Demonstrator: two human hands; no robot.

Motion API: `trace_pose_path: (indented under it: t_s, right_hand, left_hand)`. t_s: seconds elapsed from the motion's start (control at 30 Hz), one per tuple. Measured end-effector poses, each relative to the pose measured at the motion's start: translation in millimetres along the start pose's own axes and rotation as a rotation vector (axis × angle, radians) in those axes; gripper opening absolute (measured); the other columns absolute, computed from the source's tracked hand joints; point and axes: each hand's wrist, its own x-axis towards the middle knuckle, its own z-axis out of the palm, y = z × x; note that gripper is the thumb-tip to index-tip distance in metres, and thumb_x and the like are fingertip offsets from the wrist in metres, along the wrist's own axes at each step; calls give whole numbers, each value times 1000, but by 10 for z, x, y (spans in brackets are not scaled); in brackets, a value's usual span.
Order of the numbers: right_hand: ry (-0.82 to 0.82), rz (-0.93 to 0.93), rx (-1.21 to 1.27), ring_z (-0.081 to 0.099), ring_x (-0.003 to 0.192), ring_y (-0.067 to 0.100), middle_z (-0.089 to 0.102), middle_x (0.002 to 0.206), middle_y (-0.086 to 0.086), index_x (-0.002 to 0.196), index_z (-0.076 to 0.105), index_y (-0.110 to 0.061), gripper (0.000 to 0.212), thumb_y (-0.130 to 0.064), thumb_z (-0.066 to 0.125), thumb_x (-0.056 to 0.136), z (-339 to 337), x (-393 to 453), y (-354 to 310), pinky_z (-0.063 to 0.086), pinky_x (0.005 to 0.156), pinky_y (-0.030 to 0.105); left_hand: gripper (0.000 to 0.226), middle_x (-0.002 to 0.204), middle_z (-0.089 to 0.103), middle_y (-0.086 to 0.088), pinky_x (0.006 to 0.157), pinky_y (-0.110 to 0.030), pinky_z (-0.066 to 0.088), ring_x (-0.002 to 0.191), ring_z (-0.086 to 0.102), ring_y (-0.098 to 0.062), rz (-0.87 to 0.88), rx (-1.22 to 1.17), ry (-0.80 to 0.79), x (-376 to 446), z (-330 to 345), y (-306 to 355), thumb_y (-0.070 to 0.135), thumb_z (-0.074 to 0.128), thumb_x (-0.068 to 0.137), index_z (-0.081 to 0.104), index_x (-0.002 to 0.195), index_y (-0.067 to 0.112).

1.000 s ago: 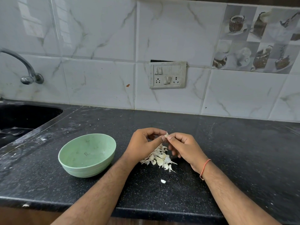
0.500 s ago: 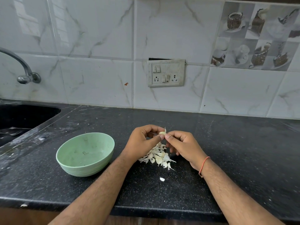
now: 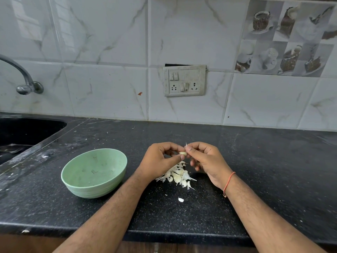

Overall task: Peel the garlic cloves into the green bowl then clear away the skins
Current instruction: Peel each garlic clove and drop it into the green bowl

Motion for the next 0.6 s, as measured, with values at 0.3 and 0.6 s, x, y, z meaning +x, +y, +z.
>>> trace_pose_path:
  t_s: [0.3,0.6]
  right_hand:
    - [48,3,44,58,63,16,68,87,10,103,74,-6,12,-17,72,100,-46,38,13,41,50,28]
    - [156,-70,-451,61,61,7,72,73,-8,78,76,-26,21,-25,69,98,-102,-5,-47,46,58,22]
  left_hand:
    - [18,93,80,4,80,-26,61,82,71,-8,3,-12,9,2,-1,-3,18,89,86,84,102,24]
    - [17,91,80,6,79,-31,62,84,76,-18,11,5,50,21,-2,-55,19,88,88,83,101,29]
